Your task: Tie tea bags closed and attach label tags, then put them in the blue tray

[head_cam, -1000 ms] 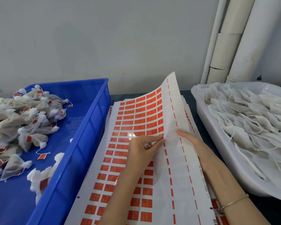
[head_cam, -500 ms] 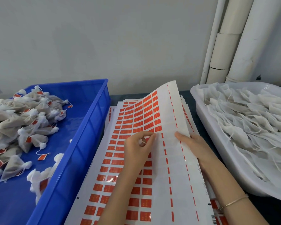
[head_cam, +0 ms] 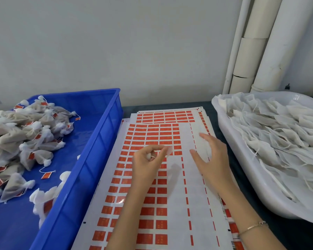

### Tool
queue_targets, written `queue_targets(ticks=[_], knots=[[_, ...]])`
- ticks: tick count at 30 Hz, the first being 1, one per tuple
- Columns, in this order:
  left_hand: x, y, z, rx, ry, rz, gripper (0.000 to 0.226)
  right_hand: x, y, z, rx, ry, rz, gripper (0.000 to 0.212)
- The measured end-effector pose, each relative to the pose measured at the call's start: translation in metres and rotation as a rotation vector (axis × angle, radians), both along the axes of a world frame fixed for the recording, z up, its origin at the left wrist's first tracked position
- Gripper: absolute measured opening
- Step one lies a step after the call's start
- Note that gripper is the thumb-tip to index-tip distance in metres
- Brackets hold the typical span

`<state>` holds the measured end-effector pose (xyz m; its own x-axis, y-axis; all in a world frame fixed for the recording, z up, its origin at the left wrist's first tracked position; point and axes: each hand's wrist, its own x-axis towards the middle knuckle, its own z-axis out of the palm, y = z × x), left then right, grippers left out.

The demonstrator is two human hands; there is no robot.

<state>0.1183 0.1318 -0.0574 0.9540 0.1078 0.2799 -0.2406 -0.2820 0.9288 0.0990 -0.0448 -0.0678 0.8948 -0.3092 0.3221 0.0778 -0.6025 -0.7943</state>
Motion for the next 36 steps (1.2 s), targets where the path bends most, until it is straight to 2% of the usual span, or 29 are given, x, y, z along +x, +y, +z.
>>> queue_targets(ticks=[2, 6, 13, 17, 22, 26, 29, 32, 35, 36], knots=[[-0.002, -0.003, -0.002, 0.030, -0.001, -0.106, 0.006, -0.002, 0.006, 0.004, 0.054, 0.013, 0.128, 0.035], [-0.003, -0.005, -0.004, 0.023, -0.012, -0.218, 0.005, -0.004, 0.015, 0.008, 0.154, 0.054, 0.292, 0.031], [-0.002, -0.004, -0.003, 0.075, 0.046, -0.245, 0.014, -0.003, 0.012, 0.004, 0.148, 0.017, 0.250, 0.024], [-0.002, -0.005, 0.000, 0.071, 0.055, -0.235, 0.007, 0.000, 0.006, 0.005, 0.213, -0.009, 0.236, 0.020], [-0.005, -0.005, 0.004, -0.097, 0.097, -0.274, 0.034, 0.000, 0.007, 0.006, 0.321, 0.057, 0.479, 0.015], [-0.001, -0.006, 0.005, -0.276, 0.243, -0.324, 0.052, -0.002, 0.013, 0.003, 0.239, 0.167, 0.623, 0.012], [-0.001, -0.007, 0.005, -0.351, 0.315, -0.357, 0.057, -0.006, 0.017, 0.003, 0.201, 0.199, 0.657, 0.012], [-0.003, -0.007, 0.005, -0.272, 0.269, -0.358, 0.049, -0.008, 0.016, 0.006, 0.258, 0.201, 0.630, 0.017], [-0.002, -0.006, 0.004, -0.193, 0.186, -0.315, 0.030, -0.006, 0.010, 0.008, 0.322, 0.232, 0.586, 0.055], [-0.002, -0.006, 0.003, -0.166, 0.169, -0.304, 0.024, -0.006, 0.008, 0.010, 0.343, 0.246, 0.561, 0.060]])
